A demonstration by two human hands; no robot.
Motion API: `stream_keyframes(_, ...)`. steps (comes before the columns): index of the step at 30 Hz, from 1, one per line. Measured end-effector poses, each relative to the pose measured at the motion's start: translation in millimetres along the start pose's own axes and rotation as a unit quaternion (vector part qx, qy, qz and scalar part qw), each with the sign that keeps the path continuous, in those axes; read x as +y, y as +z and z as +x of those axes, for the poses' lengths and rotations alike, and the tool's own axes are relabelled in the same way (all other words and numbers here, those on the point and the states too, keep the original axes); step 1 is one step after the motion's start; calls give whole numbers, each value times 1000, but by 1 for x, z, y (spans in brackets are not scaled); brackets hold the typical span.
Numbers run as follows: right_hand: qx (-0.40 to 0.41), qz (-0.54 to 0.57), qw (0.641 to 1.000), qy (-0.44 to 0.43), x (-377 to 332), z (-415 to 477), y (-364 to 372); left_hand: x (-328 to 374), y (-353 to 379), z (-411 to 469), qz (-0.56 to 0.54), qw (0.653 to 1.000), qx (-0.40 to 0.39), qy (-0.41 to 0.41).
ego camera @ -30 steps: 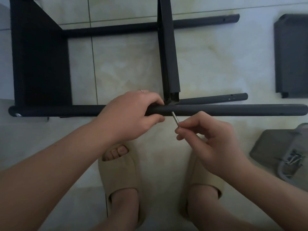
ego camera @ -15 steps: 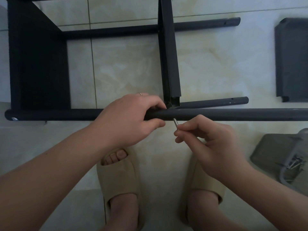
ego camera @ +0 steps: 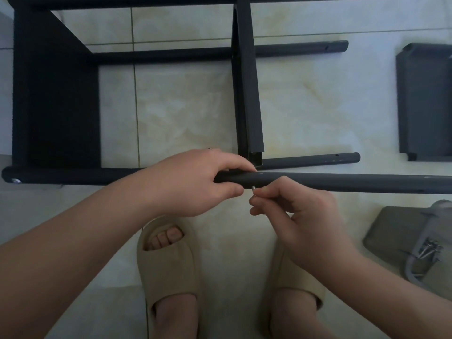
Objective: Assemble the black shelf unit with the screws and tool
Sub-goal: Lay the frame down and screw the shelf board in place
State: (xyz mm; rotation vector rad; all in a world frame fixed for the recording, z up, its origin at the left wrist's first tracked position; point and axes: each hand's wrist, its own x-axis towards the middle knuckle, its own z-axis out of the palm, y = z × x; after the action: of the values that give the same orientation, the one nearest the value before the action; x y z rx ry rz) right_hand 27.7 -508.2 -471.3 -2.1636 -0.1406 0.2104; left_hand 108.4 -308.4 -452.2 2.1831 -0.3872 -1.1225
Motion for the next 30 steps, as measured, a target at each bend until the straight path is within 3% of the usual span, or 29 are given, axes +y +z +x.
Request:
stream_keyframes(14, 23, -59, 996, -54, 1, 5, 4, 2, 6, 9, -23, 1000, 12, -6)
stream_keyframes(19, 29, -6, 1000, 0, 3, 3, 8, 4, 4, 8, -30, 999, 14, -6)
stream_keyframes(23, 16, 112, 990, 86, 2, 3, 10, 4, 5, 8, -29, 999, 16, 1)
stream_keyframes(30, 23, 205, 970, 132, 3, 2, 13, 2, 6, 8, -23, 1000, 19, 7)
